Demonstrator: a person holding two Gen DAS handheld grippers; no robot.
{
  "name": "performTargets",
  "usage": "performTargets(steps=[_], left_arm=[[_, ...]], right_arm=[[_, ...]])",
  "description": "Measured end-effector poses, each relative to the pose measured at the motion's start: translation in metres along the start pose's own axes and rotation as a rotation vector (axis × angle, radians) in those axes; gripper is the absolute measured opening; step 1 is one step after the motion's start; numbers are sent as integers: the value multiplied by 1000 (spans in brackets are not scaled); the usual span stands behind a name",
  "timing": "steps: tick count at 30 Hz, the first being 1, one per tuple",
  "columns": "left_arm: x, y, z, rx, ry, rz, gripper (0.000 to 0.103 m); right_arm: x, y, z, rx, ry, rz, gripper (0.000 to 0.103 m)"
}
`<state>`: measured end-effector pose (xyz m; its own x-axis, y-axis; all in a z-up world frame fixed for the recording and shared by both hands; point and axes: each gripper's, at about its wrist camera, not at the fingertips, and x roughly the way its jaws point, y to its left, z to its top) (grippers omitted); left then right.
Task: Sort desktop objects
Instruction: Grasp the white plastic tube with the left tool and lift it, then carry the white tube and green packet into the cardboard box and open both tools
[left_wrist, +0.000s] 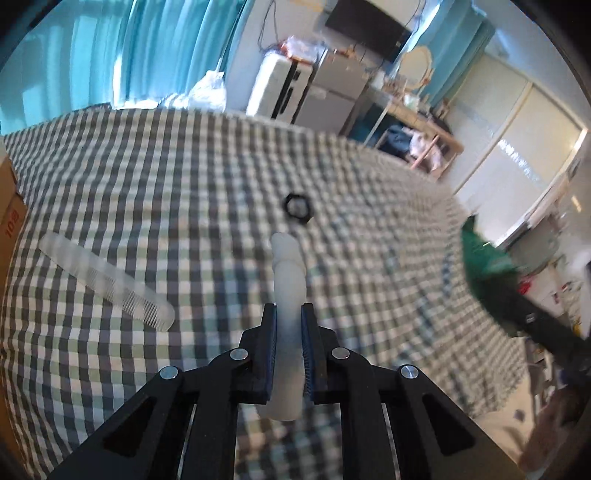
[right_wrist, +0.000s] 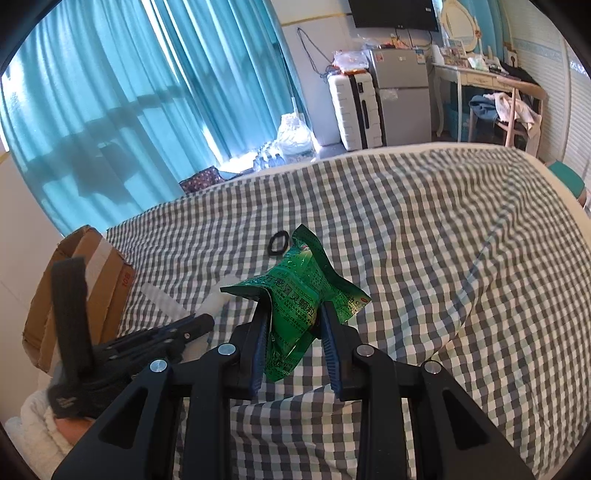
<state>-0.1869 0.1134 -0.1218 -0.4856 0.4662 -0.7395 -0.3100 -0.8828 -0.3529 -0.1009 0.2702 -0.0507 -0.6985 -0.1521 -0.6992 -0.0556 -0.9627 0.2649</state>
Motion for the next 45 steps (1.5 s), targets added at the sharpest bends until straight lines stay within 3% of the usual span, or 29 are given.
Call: performTargets(steps=[6, 16, 22, 26, 32, 37, 45], left_arm=[[-59, -22, 23, 4, -104, -83, 13], [-181, -24, 68, 29, -252, -84, 13], [-248, 5, 82, 7, -293, 9, 13], [-285, 48, 79, -54, -329, 63, 13], [-316, 121, 63, -121, -357, 207, 13], [-318, 183, 34, -191, -344, 300, 13], [-281, 251, 11, -294, -251, 328, 13]], right_arm=[[-33, 18, 9, -6, -51, 36, 27], [-92, 87, 14, -98, -137, 99, 27], [-108, 147, 17, -186, -167, 169, 27], [-105, 198, 18, -247, -161, 249, 27], [-82, 266, 12, -311, -103, 389, 27], [-54, 313, -3, -363, -37, 454, 27], [14, 347, -12, -368, 77, 484, 27]])
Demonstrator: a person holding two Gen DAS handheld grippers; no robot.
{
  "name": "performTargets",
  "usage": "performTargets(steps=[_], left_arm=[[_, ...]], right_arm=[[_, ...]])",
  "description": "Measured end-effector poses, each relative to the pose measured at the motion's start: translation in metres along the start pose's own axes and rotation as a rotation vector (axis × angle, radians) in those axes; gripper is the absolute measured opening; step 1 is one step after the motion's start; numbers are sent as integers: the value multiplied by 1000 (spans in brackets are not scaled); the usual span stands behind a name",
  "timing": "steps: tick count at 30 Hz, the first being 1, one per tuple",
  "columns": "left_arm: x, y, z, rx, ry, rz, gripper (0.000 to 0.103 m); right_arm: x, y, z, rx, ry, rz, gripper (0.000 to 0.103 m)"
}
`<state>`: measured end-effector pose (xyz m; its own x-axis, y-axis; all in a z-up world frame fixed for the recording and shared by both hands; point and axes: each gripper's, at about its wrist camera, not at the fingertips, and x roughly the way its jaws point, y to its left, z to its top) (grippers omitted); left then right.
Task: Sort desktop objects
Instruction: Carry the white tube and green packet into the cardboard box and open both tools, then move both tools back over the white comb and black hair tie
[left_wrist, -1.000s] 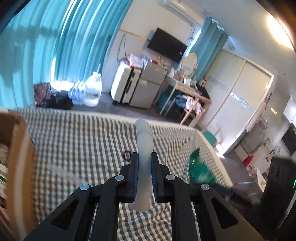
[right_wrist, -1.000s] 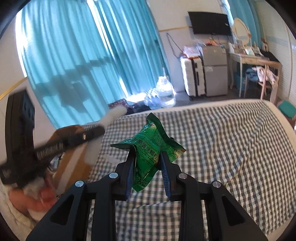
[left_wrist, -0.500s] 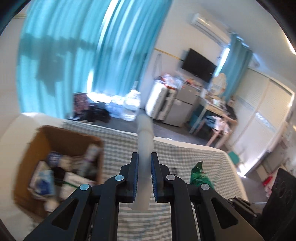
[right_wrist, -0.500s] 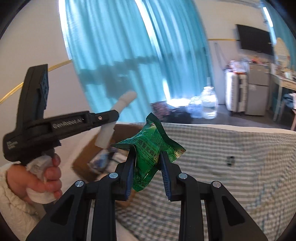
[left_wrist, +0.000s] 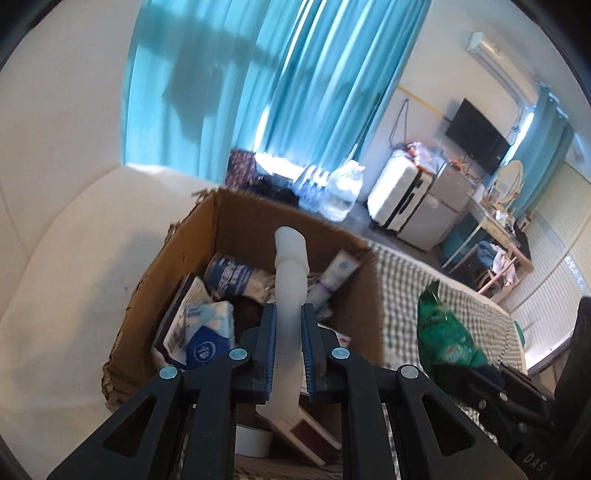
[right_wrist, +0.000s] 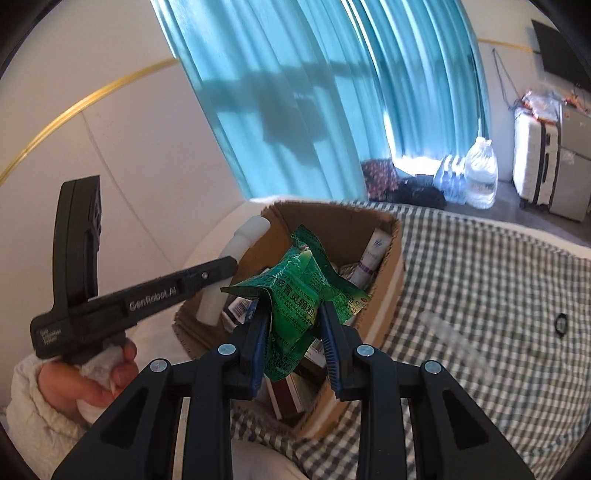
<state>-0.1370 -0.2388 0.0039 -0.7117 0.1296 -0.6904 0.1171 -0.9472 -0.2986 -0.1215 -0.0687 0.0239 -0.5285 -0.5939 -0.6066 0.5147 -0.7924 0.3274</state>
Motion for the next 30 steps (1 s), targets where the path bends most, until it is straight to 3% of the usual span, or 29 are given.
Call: performTargets(steps=[7, 9, 10, 11, 12, 13, 14, 21, 26, 30], left_arm=[[27, 15, 8, -25, 42, 36, 17], [28, 15, 8, -11, 49, 50, 23], [28, 15, 7, -4, 56, 62, 35], [29, 15, 6, 2, 63, 70, 46], [27, 15, 5, 6, 65, 97, 73], [25, 14, 4, 4, 58, 126, 91], [21, 15, 3, -6, 44, 162, 95], [-2, 9, -2, -71, 35, 186, 96], [-30, -30, -5, 3, -15, 186, 98], [-46, -83, -16, 50, -51, 135, 100]], right_arm=[[52, -6, 46, 4, -2, -21, 29], [62, -10, 63, 39, -8, -2, 42], [66, -13, 70, 65, -11, 11, 71], [65, -16, 75, 80, -22, 4, 85], [60, -18, 78, 95, -48, -9, 85], [54, -21, 79, 102, -76, -15, 85], [49, -23, 79, 105, -87, -15, 85], [-5, -65, 54, 194, -127, -86, 85], [-74, -104, 15, 185, -184, -269, 85], [-128, -145, -17, 231, -211, -412, 85]])
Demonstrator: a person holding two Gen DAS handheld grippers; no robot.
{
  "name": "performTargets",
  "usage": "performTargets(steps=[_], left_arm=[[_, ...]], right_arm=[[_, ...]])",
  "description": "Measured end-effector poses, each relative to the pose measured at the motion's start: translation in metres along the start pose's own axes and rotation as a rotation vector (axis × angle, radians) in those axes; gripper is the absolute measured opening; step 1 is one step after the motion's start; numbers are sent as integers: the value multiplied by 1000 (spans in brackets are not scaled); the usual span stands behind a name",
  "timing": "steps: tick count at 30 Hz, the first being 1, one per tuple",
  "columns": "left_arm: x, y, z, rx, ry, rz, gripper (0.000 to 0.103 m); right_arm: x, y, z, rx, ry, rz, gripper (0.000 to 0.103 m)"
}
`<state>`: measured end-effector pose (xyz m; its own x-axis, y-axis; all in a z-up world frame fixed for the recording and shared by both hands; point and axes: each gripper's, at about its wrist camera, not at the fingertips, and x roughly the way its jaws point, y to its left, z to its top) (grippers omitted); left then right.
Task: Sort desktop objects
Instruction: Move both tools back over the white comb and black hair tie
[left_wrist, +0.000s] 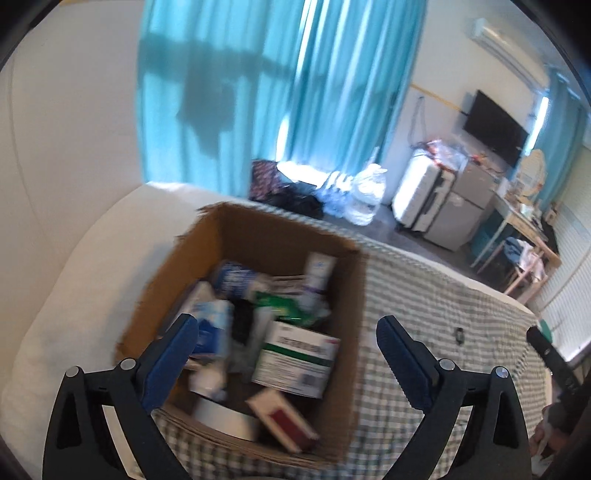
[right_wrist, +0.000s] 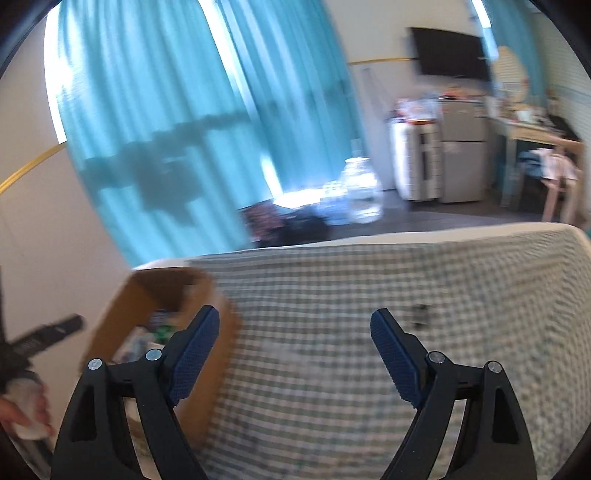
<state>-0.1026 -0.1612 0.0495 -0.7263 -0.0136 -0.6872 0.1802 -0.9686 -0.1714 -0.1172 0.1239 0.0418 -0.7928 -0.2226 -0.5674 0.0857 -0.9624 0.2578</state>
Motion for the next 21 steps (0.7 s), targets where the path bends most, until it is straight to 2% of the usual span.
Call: performTargets(steps=[5, 9, 15, 21], left_arm=[[-6, -70, -21, 65, 2, -46, 102], [10, -124, -53, 110, 36, -61, 103], [55, -173, -96, 126, 161, -48, 103], [101, -186, -121, 141, 258, -6, 103]], right_arm=[[-44, -60, -12, 38, -63, -104, 85], [-59, -89, -27, 29, -77, -147, 85], [-48, -124, -44, 47, -31, -146, 85], [-17, -140, -54, 52, 5, -131, 84]])
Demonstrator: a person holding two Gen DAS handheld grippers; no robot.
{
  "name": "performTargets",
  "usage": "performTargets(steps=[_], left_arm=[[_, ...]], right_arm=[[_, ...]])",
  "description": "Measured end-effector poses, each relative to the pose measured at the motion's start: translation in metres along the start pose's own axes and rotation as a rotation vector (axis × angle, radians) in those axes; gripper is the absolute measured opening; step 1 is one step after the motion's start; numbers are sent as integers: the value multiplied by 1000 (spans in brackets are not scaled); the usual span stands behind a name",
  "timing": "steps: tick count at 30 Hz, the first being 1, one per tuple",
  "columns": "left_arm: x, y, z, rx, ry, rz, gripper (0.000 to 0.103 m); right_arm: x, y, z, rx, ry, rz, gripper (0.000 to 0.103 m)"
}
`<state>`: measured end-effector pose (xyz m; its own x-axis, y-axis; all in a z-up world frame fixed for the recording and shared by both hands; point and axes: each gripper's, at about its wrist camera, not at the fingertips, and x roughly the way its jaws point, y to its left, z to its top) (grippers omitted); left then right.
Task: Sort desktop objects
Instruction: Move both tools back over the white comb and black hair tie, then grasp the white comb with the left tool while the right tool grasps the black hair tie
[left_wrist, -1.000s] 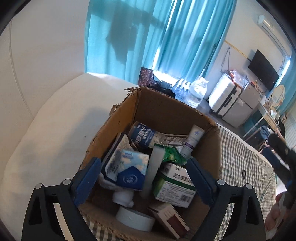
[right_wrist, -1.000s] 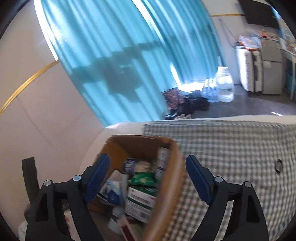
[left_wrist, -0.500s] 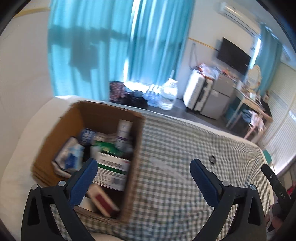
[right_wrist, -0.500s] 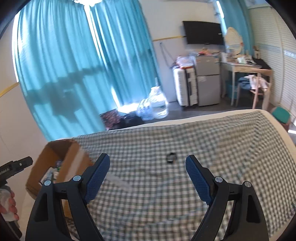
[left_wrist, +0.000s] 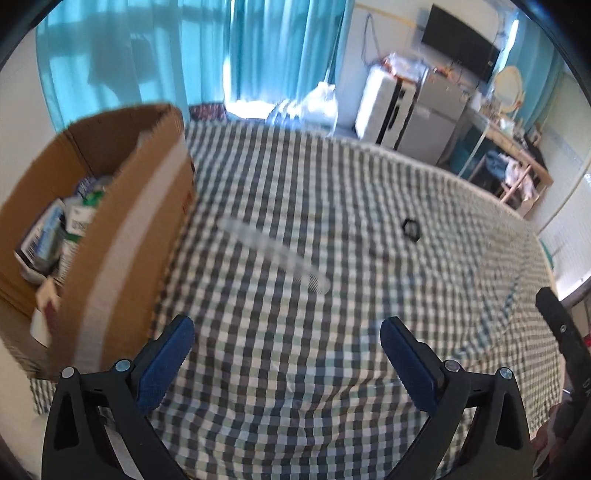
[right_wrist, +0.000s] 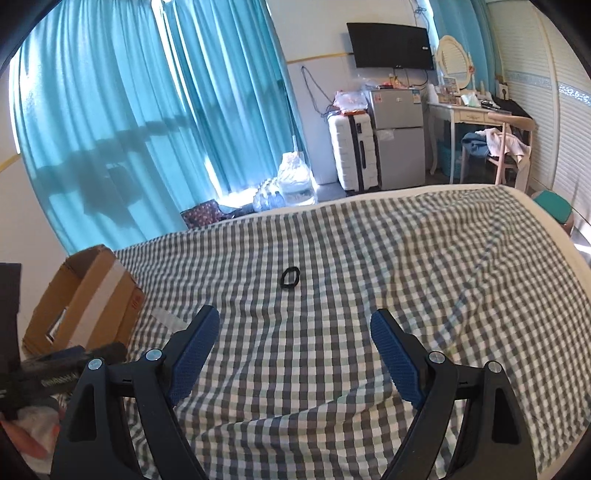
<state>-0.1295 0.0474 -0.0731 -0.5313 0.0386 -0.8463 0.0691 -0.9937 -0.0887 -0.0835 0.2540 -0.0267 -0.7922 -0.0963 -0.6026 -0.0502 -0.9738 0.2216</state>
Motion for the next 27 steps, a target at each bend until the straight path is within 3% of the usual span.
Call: performTargets(steps=[6, 12, 20, 24, 27], left_arm=[[47, 5, 3, -81, 78, 43, 103], [91, 13, 18, -154, 65, 89, 103], [159, 18, 35, -236, 125, 120, 103], [164, 12, 37, -187, 60, 156, 103], [164, 15, 38, -180, 45, 139, 103]], right_arm=[[41, 0, -5, -16, 48, 11, 80], [97, 4, 1, -51, 105, 24, 72], [172, -4, 9, -45, 160, 26, 69], [202, -1, 10, -69, 181, 34, 62], [222, 5, 11, -93, 199, 20, 54]])
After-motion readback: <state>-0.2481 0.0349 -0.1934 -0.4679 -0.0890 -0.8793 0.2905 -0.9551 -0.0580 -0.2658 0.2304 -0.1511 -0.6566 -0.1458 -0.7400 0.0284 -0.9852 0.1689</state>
